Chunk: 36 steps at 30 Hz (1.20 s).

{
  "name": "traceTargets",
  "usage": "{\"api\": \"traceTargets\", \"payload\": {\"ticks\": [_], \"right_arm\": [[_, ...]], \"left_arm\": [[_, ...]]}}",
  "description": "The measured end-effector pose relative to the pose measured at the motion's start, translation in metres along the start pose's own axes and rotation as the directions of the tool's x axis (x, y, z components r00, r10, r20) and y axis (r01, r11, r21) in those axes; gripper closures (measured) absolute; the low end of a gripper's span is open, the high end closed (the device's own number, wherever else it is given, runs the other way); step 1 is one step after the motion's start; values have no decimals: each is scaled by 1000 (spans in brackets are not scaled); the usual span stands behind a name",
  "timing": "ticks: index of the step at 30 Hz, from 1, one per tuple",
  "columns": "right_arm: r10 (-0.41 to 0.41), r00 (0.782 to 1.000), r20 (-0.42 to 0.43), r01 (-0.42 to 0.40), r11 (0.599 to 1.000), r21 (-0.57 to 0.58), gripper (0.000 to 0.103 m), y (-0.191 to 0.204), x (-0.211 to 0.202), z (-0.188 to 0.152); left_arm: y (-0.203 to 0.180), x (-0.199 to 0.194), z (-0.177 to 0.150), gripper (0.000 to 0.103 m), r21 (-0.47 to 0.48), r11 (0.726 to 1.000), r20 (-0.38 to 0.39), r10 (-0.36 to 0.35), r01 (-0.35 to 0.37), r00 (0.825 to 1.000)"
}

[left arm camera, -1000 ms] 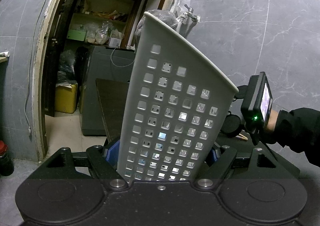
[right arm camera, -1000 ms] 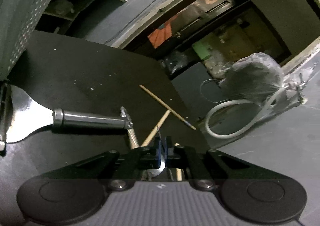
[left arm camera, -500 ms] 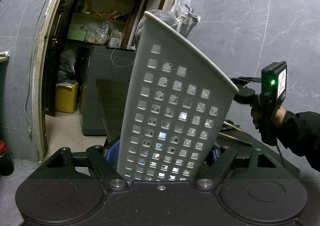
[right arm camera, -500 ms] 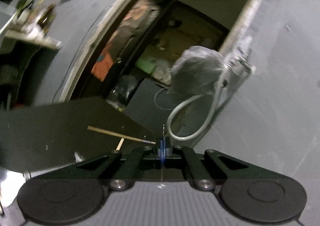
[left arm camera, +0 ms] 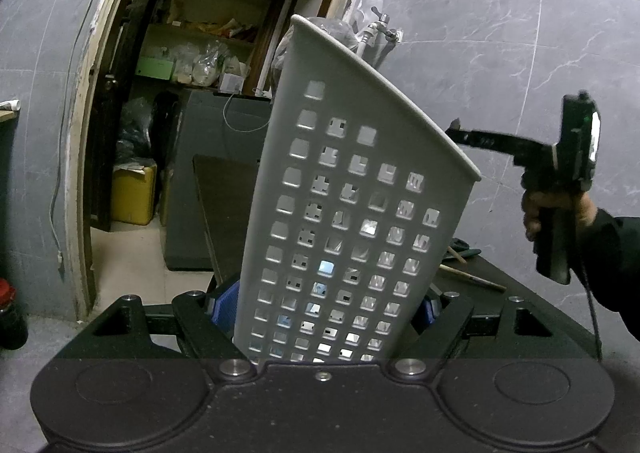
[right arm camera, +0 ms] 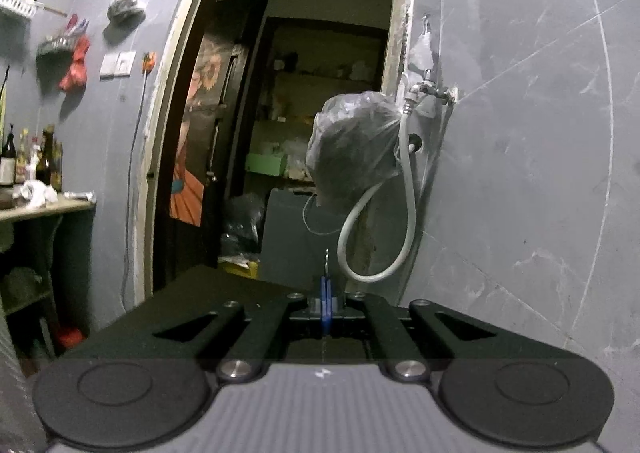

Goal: Organize utensils
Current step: 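Lift the silver spoon with the right tool up to the basket, then drop the spoon from the right tool into the basket held by the left tool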

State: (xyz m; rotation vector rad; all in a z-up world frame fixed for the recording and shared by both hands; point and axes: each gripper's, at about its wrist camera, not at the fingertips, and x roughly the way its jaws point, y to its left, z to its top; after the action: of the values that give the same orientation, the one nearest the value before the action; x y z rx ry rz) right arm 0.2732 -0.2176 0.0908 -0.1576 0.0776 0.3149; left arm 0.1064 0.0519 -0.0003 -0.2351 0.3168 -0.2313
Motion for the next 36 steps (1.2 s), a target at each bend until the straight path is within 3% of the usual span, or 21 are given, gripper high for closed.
{"api": "traceTargets", "payload": {"ticks": [8,13,24,32,36], "right_arm": [[59,994,91,-58,998,-11,103,26,-40,29],[114,977,181,-111,993,-29,103,43,-69,57],[309,887,344,-302,950,-76,103,83,-131,112],[454,826,333,-466,883,-48,103,111,-142,112],[493,807,326,-523,853,5,103,117,-140,102]], "left_arm": [[0,0,0,21,-1,1000,1,0,0,1000],[2,1,-1,21,-3,1000,3,-3,3,1000],[2,1,-1,21,-3,1000,3,-3,3,1000],[2,2,-1,21,-6,1000,4,-5,5,1000],[2,3,-2,21,-5,1000,4,-7,7,1000]]}}
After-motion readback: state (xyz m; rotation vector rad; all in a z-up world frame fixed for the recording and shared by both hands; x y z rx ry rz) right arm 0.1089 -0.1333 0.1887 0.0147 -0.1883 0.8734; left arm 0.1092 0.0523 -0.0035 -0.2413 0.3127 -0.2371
